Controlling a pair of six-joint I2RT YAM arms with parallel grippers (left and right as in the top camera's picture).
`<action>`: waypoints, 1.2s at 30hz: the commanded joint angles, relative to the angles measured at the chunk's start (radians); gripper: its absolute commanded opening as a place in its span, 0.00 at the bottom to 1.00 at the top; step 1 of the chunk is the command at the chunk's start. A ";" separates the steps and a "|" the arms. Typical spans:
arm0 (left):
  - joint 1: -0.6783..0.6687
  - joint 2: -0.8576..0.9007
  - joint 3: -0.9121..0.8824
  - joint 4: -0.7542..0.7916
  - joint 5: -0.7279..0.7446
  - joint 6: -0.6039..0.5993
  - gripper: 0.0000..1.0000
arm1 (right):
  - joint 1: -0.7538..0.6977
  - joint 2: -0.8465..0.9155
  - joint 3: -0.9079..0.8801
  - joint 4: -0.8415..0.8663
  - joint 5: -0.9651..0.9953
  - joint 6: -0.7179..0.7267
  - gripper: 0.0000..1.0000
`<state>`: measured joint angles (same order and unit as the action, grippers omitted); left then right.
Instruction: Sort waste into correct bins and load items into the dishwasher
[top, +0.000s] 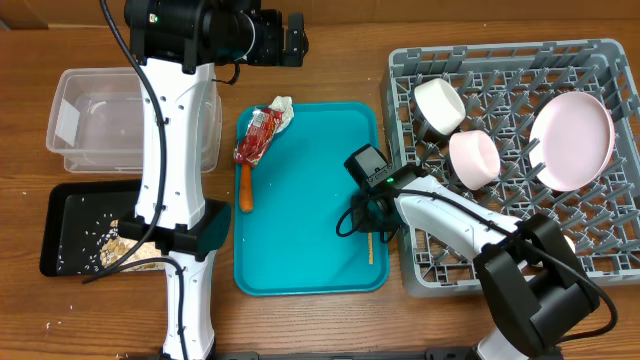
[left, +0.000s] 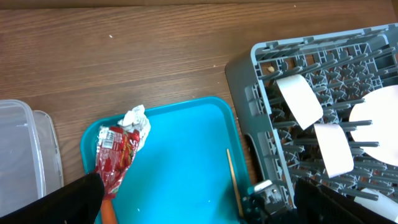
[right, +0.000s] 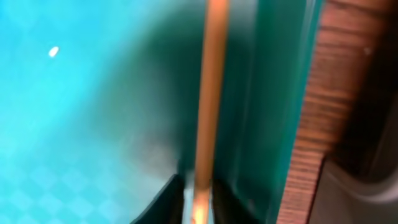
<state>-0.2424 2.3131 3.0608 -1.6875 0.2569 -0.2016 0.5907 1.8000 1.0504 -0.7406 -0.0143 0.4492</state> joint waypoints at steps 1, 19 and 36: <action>-0.008 0.005 0.003 -0.002 -0.005 0.023 1.00 | -0.002 -0.005 0.033 -0.038 -0.032 -0.005 0.06; -0.008 0.005 0.003 -0.002 -0.005 0.023 1.00 | -0.155 -0.070 0.559 -0.460 0.103 -0.168 0.04; -0.006 0.005 0.003 -0.002 -0.005 0.023 1.00 | -0.287 -0.023 0.396 -0.394 0.047 -0.320 0.04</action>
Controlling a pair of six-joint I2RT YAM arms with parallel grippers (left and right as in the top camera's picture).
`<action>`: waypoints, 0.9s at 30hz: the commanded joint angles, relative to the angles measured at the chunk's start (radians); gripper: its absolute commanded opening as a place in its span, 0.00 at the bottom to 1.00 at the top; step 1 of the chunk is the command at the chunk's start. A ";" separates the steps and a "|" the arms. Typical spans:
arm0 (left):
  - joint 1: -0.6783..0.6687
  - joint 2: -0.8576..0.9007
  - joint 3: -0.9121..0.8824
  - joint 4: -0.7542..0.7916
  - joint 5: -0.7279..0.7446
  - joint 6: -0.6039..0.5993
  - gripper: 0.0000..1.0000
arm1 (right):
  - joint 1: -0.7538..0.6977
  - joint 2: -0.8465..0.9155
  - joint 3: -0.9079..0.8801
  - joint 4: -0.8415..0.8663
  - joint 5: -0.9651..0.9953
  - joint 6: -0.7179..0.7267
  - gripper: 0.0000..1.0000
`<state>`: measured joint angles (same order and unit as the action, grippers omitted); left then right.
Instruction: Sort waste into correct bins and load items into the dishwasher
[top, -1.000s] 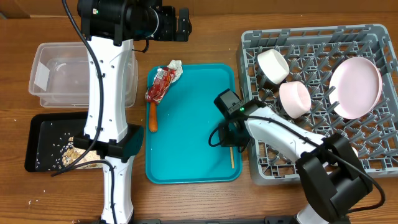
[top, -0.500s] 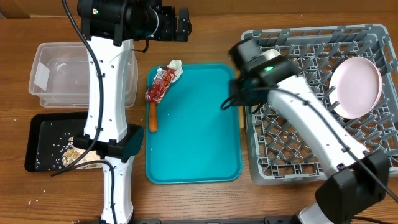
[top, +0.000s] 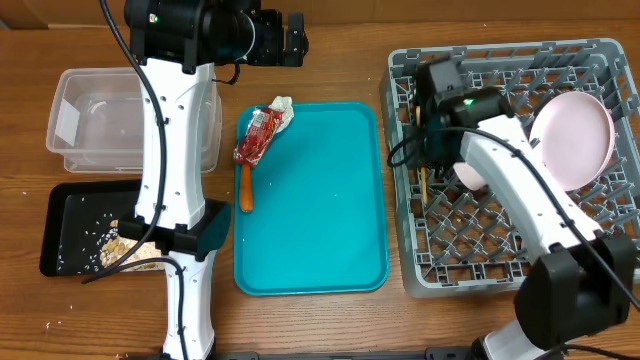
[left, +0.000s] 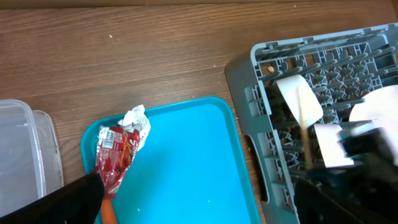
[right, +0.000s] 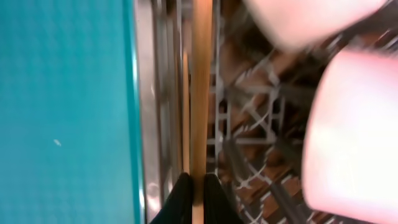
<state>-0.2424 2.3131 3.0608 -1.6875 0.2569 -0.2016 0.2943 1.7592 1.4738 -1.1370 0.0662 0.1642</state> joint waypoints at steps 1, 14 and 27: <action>-0.006 0.005 0.003 -0.002 -0.005 0.023 1.00 | 0.011 0.018 -0.026 -0.001 -0.033 -0.035 0.08; -0.006 0.005 0.003 0.000 -0.006 0.023 1.00 | 0.014 -0.175 0.110 -0.017 -0.322 0.013 0.87; -0.008 0.005 0.002 -0.002 0.142 -0.055 1.00 | -0.058 -0.428 0.142 -0.017 -0.261 0.118 1.00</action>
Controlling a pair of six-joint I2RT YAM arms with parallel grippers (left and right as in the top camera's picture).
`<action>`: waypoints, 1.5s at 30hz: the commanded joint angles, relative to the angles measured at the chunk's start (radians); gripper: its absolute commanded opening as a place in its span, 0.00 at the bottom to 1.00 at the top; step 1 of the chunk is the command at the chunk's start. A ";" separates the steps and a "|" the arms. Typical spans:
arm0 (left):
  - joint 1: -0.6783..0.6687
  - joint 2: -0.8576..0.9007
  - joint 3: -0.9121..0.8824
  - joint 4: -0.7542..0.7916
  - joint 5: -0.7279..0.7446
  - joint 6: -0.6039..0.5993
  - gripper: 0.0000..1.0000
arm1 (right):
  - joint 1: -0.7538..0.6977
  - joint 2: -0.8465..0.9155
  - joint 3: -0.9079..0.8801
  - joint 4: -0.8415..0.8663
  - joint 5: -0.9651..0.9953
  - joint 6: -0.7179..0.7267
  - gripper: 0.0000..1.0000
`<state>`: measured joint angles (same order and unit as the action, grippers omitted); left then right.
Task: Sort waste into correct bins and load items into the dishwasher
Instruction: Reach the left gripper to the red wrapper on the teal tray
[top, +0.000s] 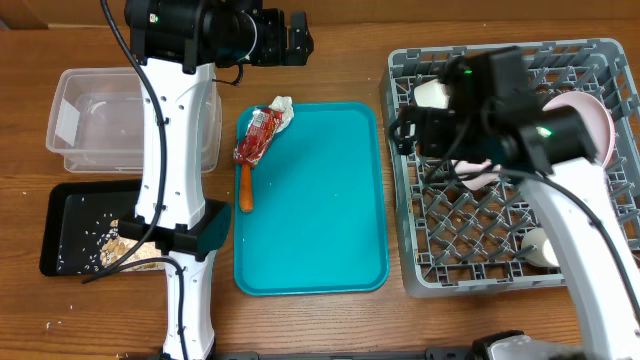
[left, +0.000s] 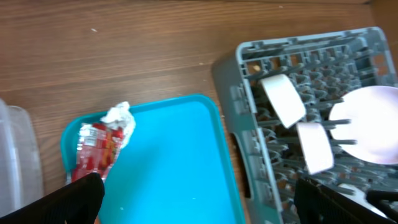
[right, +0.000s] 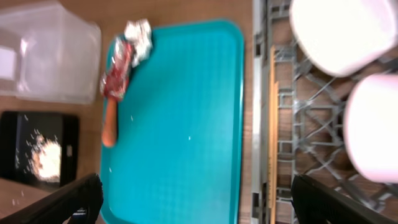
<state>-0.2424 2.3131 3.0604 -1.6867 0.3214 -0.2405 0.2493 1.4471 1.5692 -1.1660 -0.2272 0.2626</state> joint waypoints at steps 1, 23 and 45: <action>-0.008 0.005 0.003 -0.003 0.107 0.011 1.00 | -0.016 -0.151 0.050 0.018 0.056 0.019 1.00; -0.144 -0.002 -0.528 0.016 -0.319 0.063 1.00 | -0.016 -0.526 0.048 -0.016 0.208 0.019 1.00; -0.123 0.006 -1.008 0.385 -0.599 -0.131 0.79 | -0.016 -0.520 0.048 -0.037 0.208 0.019 1.00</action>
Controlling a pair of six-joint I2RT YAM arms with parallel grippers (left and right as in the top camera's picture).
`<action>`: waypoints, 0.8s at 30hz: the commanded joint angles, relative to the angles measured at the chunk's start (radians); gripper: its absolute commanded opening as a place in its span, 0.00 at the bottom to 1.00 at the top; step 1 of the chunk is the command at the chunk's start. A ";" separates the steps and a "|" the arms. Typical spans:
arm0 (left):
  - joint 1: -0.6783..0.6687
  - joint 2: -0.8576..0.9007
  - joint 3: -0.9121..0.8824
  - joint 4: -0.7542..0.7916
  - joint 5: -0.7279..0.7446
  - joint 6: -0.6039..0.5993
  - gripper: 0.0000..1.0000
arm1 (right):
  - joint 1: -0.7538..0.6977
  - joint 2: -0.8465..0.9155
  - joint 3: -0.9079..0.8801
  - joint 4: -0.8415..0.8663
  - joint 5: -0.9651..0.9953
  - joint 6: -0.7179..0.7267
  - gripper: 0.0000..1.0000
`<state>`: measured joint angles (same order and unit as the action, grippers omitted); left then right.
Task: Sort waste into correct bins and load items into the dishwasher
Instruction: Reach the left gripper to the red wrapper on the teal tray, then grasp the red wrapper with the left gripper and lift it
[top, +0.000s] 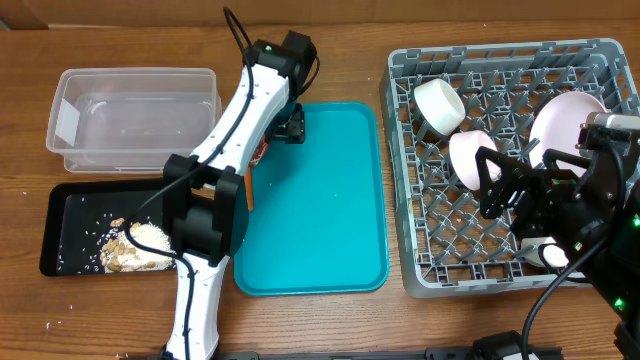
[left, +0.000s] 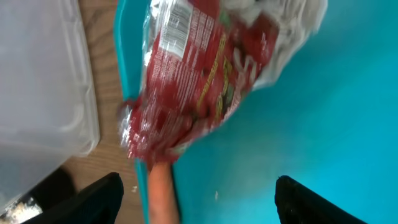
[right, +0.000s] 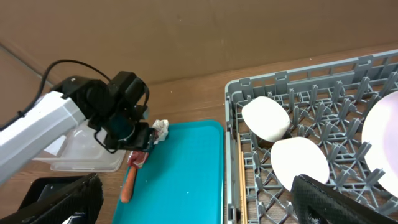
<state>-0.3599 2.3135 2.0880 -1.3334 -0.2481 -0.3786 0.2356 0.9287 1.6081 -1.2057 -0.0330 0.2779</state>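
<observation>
A red crumpled wrapper (left: 199, 74) lies at the back left corner of the teal tray (top: 320, 220), with an orange carrot (left: 161, 193) just in front of it. My left gripper (left: 199, 202) hangs open low over the wrapper, its fingers wide apart and holding nothing. A wooden chopstick (right: 241, 180) lies along the left edge of the grey dish rack (top: 420, 270). The rack also holds a white cup (top: 440, 105), a pink bowl (top: 470, 158) and a pink plate (top: 560, 125). My right gripper (right: 199, 211) is raised above the rack, open and empty.
A clear plastic container (top: 135, 115) stands left of the tray. In front of it is a black tray (top: 80, 225) with food scraps. My left arm (top: 245, 110) reaches across the container's right end. Bare wood surrounds everything.
My left gripper was high over the table's back edge; now it is low over the wrapper on the tray. My right gripper has drawn back from the rack's left side toward the front right.
My right gripper was shut on the chopstick at the tray's right edge. Then it held the chopstick over the rack's left side. Then the chopstick lay in the rack and the gripper stood open above it. Now the left gripper is at the wrapper.
</observation>
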 joint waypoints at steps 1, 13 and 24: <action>-0.005 0.006 -0.052 0.053 -0.030 0.015 0.76 | -0.002 -0.002 0.009 0.002 0.013 0.004 1.00; -0.005 0.006 -0.182 0.221 -0.122 0.064 0.42 | -0.002 -0.002 0.009 0.002 0.013 0.004 1.00; -0.009 0.005 -0.178 0.112 -0.121 0.062 0.04 | -0.002 -0.002 0.009 0.002 0.013 0.004 1.00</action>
<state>-0.3603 2.3135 1.8900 -1.1812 -0.3492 -0.3145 0.2356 0.9287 1.6081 -1.2057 -0.0326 0.2775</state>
